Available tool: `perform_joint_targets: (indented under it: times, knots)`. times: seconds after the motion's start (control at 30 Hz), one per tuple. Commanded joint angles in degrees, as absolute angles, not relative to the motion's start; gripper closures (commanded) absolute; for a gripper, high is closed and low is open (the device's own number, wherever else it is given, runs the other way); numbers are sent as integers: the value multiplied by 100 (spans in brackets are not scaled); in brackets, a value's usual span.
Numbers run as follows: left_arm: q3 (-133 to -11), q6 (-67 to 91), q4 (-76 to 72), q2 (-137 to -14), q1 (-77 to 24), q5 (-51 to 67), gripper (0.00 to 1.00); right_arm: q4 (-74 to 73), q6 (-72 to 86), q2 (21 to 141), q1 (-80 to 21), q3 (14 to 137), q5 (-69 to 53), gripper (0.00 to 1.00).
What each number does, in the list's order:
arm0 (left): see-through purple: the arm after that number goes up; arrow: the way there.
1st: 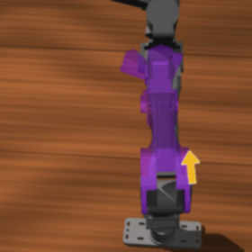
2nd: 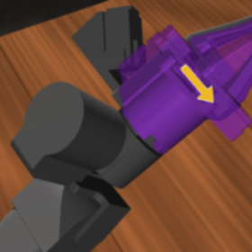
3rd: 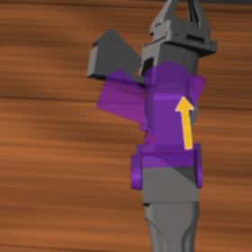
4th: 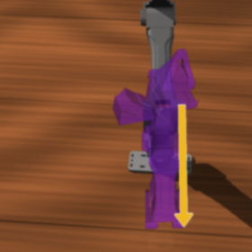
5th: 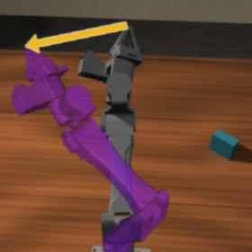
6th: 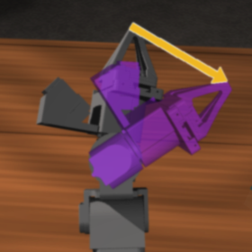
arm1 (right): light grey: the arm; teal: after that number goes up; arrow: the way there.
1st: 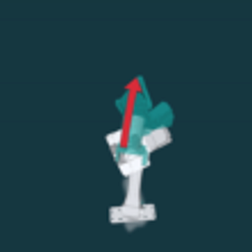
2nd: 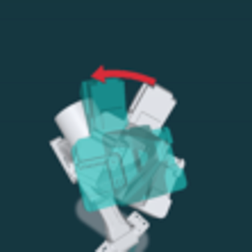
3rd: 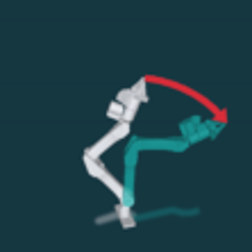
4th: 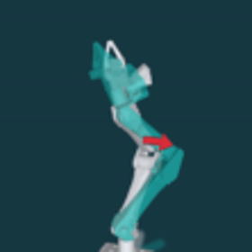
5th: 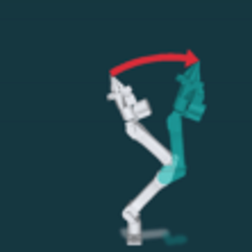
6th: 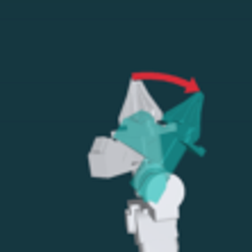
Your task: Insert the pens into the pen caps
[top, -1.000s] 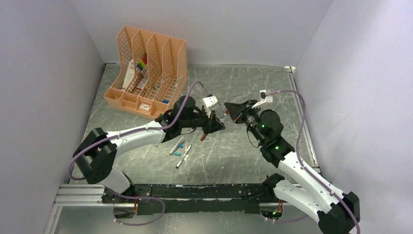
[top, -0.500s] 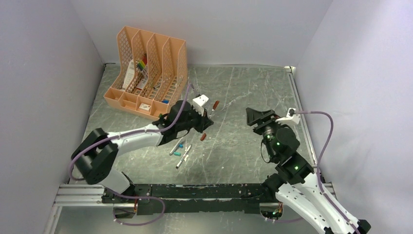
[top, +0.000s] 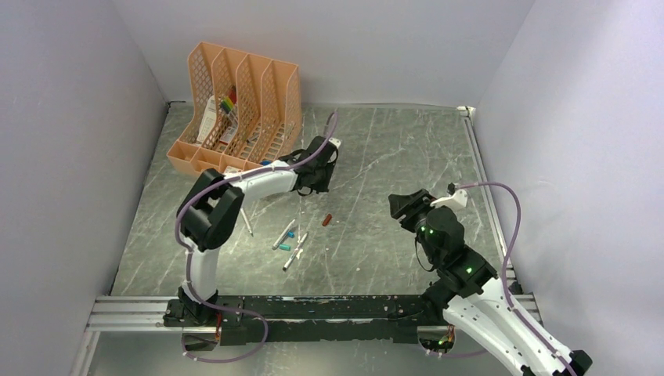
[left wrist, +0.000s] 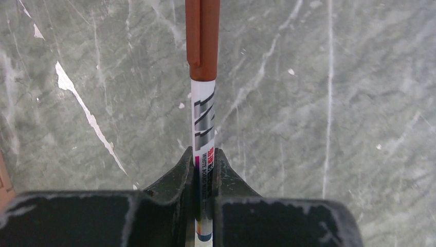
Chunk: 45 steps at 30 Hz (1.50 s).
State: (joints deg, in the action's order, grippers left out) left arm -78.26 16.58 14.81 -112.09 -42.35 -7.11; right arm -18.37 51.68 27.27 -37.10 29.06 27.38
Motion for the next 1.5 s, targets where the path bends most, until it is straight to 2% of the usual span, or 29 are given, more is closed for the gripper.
perform_joint_targets:
  times: [0.0, 0.17, 0.33, 0.47, 0.57, 0.7, 0.77, 0.9, 1.1, 1.27, 1.47]
  knots:
    - [-8429, 1770, 2329, -11679, -4175, -748, 81, -2072, 5203, 2633, -3714, 2932, 2741, 49]
    - [-8647, 1782, 2522, -11902, -4156, -724, 75, -2172, 5132, 2597, -3712, 2966, 2777, 49]
    - [-8657, 1794, 2511, -11865, -4135, -773, 60, -2064, 5008, 2763, -3712, 2941, 2540, 47]
    - [-8570, 1756, 2379, -11662, -4139, -766, 57, -1810, 4971, 3029, -3716, 2850, 2199, 45]
    - [-8176, 1617, 1910, -11140, -4136, -559, 56, -1514, 4791, 3424, -3713, 2805, 1764, 46]
    - [-7330, 1599, 1227, -10099, -4133, -772, 49, -1458, 4503, 4507, -3754, 3131, 1113, 46]
    - [-6957, 1613, 1064, -9578, -4139, -1082, 47, -1535, 4401, 5090, -3962, 3425, 986, 53]
    - [-6372, 1078, 1059, -8728, -4135, -721, 44, -1716, 4507, 5762, -4709, 3788, 1718, 57]
    - [-5956, 1125, 2322, -8379, -4552, -768, 43, -1506, 4625, 5475, -4628, 3684, 2163, 51]
    - [-5462, 1641, 2486, -8175, -4821, -290, 46, -2269, 4192, 5382, -4350, 4169, 2800, 50]
    - [-5369, 1889, 2837, -8502, -5283, -388, 46, -2279, 4011, 4934, -4219, 4121, 2952, 49]
